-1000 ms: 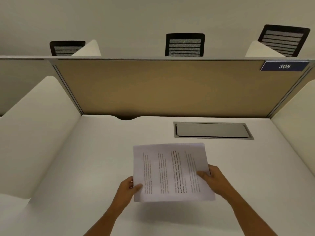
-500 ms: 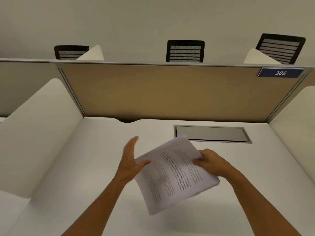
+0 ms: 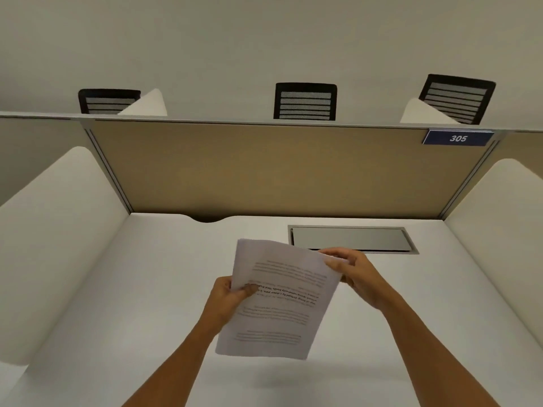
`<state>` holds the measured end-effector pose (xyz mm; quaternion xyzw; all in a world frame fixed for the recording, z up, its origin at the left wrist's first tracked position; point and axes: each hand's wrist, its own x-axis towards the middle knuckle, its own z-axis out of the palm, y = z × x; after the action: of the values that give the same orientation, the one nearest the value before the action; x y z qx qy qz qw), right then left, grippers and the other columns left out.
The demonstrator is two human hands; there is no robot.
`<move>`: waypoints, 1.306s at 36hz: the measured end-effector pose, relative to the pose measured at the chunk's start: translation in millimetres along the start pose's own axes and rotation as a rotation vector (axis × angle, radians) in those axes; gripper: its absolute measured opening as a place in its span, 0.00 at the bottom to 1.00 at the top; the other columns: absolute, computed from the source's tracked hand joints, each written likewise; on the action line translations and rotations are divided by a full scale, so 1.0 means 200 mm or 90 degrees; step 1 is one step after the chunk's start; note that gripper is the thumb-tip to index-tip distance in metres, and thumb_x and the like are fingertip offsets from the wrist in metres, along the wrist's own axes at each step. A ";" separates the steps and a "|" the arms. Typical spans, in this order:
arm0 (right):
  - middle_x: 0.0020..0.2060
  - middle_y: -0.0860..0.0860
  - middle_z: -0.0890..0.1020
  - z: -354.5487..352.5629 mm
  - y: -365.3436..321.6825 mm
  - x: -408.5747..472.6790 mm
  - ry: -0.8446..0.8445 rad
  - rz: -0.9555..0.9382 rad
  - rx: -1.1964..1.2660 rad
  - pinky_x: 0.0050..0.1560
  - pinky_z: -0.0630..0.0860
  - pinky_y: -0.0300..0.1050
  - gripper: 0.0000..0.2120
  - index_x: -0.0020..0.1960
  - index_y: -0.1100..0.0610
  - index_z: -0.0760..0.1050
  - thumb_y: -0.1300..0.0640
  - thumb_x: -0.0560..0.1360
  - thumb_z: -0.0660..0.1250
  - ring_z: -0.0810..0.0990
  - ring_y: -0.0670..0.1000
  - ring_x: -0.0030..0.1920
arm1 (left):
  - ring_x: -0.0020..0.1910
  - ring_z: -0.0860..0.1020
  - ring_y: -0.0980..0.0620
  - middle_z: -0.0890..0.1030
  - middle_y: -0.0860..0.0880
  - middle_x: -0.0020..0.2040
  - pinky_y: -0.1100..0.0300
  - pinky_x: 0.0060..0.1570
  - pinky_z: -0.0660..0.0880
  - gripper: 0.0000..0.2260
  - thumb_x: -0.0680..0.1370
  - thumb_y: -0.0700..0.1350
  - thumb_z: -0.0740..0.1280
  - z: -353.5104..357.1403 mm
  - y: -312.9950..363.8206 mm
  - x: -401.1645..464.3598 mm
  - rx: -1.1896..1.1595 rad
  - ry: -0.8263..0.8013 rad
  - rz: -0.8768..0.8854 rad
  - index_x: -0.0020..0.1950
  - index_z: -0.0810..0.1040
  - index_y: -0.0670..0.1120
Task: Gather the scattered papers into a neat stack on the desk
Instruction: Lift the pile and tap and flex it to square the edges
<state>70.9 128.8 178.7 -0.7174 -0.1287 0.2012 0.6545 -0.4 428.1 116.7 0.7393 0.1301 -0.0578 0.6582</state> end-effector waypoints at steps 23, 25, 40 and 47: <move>0.41 0.49 0.89 0.36 0.46 -0.11 0.226 0.107 0.045 0.37 0.81 0.37 0.05 0.47 0.54 0.86 0.54 0.74 0.75 0.88 0.49 0.41 | 0.48 0.85 0.45 0.87 0.47 0.48 0.55 0.45 0.82 0.09 0.73 0.42 0.76 0.02 -0.25 -0.09 -0.015 0.032 -0.045 0.53 0.85 0.47; 0.43 0.49 0.89 0.37 0.48 -0.13 0.202 0.120 0.052 0.39 0.82 0.37 0.07 0.50 0.54 0.85 0.54 0.75 0.74 0.88 0.48 0.43 | 0.48 0.85 0.48 0.87 0.49 0.48 0.61 0.41 0.81 0.14 0.70 0.45 0.78 0.02 -0.26 -0.11 -0.019 0.027 -0.050 0.54 0.84 0.48; 0.44 0.49 0.89 0.42 0.50 -0.10 0.180 0.122 0.057 0.40 0.81 0.38 0.05 0.50 0.52 0.85 0.53 0.77 0.72 0.87 0.48 0.45 | 0.45 0.86 0.51 0.88 0.50 0.46 0.57 0.42 0.82 0.17 0.64 0.51 0.79 0.04 -0.29 -0.08 -0.025 0.049 -0.035 0.51 0.86 0.51; 0.44 0.48 0.88 0.41 0.52 -0.10 0.174 0.105 0.044 0.41 0.81 0.36 0.06 0.48 0.50 0.86 0.56 0.79 0.70 0.87 0.46 0.44 | 0.47 0.86 0.53 0.88 0.51 0.47 0.63 0.41 0.82 0.13 0.70 0.41 0.78 0.01 -0.30 -0.06 -0.007 0.050 -0.016 0.53 0.85 0.51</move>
<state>6.6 180.7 73.2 -0.7232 0.0279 0.1593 0.6714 -27.7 430.3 62.2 0.7355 0.1654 -0.0361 0.6560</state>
